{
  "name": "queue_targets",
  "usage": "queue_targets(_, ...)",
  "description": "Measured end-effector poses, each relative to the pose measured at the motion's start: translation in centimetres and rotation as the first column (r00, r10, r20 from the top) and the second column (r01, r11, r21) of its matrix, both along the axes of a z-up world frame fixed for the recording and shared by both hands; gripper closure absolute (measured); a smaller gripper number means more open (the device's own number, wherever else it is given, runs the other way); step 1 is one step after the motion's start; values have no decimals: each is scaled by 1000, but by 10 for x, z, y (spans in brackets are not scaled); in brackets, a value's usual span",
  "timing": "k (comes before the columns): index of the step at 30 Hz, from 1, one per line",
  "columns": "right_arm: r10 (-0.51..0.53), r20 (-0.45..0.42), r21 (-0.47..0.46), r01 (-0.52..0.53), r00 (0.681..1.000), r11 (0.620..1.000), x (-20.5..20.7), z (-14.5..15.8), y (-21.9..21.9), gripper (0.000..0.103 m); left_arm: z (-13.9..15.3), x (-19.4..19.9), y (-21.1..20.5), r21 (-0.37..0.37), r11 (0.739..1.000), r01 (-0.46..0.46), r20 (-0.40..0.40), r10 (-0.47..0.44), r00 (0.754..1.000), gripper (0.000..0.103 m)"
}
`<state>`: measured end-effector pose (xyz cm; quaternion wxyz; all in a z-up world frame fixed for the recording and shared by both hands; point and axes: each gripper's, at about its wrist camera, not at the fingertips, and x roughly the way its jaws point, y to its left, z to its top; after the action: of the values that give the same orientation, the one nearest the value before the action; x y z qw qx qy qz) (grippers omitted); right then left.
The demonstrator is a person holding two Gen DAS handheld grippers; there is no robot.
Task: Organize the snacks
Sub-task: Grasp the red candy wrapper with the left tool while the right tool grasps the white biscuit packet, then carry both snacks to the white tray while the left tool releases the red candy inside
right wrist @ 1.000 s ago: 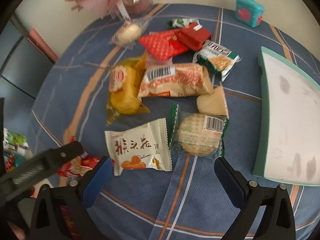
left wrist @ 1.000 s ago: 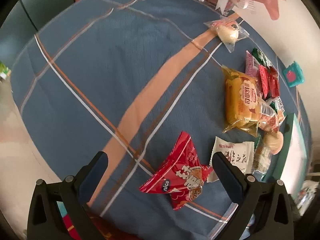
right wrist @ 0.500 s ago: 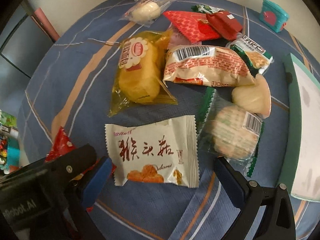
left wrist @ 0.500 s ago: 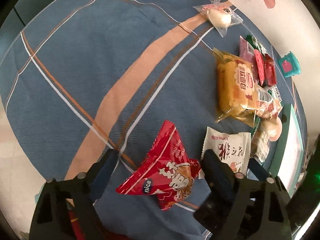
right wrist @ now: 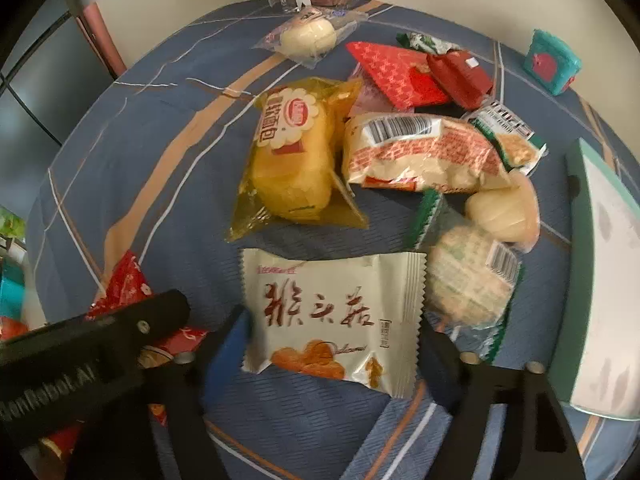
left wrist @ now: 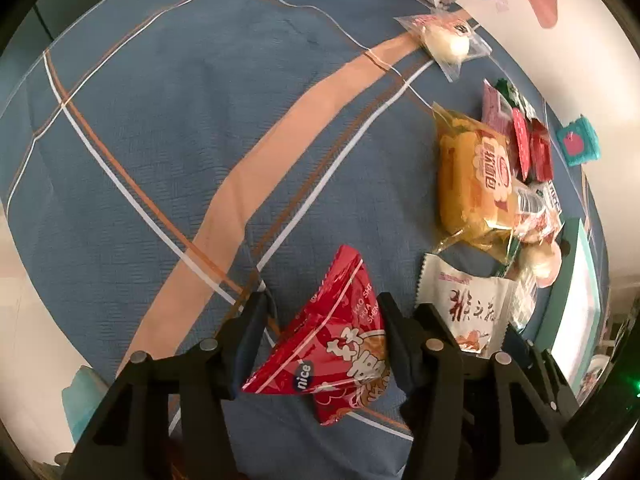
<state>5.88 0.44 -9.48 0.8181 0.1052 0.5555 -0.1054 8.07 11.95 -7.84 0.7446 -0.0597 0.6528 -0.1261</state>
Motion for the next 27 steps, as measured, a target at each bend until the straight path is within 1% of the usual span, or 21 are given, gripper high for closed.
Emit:
queue_targets(4, -11, 7, 18, 11, 1000, 1000, -3, 4, -1, 35, -2, 2, 1, 12, 1000, -1, 5, 1, 1000, 46)
queue_targets(6, -12, 9, 22, 12, 1000, 1000, -6, 6, 0, 43, -2, -1, 3, 22, 1000, -1, 10, 1, 1000, 46)
queue_targets(7, -16, 9, 23, 16, 1000, 1000, -6, 6, 0, 44, -3, 0, 3, 26, 1000, -3, 11, 2, 1000, 46)
queue_targets(9, -23, 9, 36, 22, 1000, 999, -2, 6, -7, 47, 8, 1, 7, 29, 1000, -7, 10, 7, 1000, 46)
queue_targets(13, -30, 12, 51, 29, 999, 998, 1, 6, -7, 49, 10, 4, 3, 42, 999, -5, 16, 4, 1000, 47)
queue_targets(19, -42, 24, 96, 39, 999, 995, -12, 12, -13, 49, 18, -2, -1, 46, 999, -10, 27, 9, 1000, 48)
queue_targets(20, -44, 27, 102, 41, 999, 994, -23, 17, -19, 49, 21, -3, -3, 42, 999, -11, 33, 9, 999, 48)
queue_targets(24, -57, 65, 135, 47, 996, 990, -40, 32, -29, 49, 35, -8, -4, 32, 999, -14, 52, 13, 999, 48)
queue_targets(27, -64, 106, 141, 48, 992, 989, -49, 45, -34, 49, 48, -11, -9, 21, 1000, -16, 76, 15, 997, 48)
